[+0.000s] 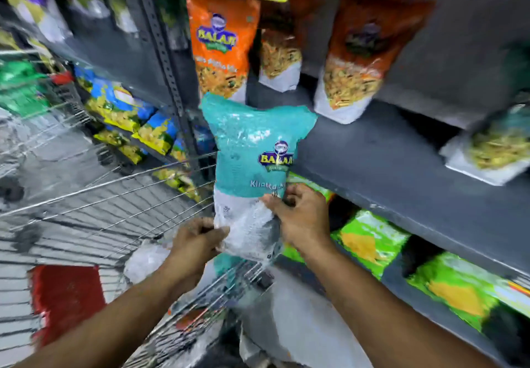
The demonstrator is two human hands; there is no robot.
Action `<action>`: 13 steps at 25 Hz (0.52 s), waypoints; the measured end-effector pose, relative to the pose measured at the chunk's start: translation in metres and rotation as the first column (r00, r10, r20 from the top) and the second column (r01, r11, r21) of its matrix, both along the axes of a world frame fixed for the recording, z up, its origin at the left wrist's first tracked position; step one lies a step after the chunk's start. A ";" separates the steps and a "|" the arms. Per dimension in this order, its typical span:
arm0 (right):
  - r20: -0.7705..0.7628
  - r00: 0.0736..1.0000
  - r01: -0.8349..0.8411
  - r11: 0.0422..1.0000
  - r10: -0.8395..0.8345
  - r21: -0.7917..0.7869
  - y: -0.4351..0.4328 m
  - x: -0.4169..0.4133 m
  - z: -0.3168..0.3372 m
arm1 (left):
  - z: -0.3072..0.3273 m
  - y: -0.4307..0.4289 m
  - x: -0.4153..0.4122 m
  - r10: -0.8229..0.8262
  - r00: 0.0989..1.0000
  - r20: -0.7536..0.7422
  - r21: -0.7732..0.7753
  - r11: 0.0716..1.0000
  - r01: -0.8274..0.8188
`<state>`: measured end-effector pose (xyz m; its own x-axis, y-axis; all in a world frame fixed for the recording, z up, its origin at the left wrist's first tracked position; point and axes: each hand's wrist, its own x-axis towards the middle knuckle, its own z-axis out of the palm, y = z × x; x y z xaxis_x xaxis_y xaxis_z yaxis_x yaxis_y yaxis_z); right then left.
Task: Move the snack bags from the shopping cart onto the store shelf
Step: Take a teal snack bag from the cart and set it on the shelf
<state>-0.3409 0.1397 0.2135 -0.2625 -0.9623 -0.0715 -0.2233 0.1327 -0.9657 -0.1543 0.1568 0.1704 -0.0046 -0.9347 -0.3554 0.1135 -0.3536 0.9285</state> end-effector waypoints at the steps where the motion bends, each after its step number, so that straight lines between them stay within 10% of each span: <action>1: 0.010 0.999 0.042 0.999 -0.042 -0.026 0.010 -0.022 0.012 | 0.008 0.002 -0.023 -0.021 1.000 0.001 -0.041 0.999 0.021; 13: 0.022 0.891 0.447 0.871 -0.453 -0.204 0.133 -0.276 0.079 | 0.058 0.046 -0.317 -0.374 0.923 -0.093 -0.209 0.913 0.349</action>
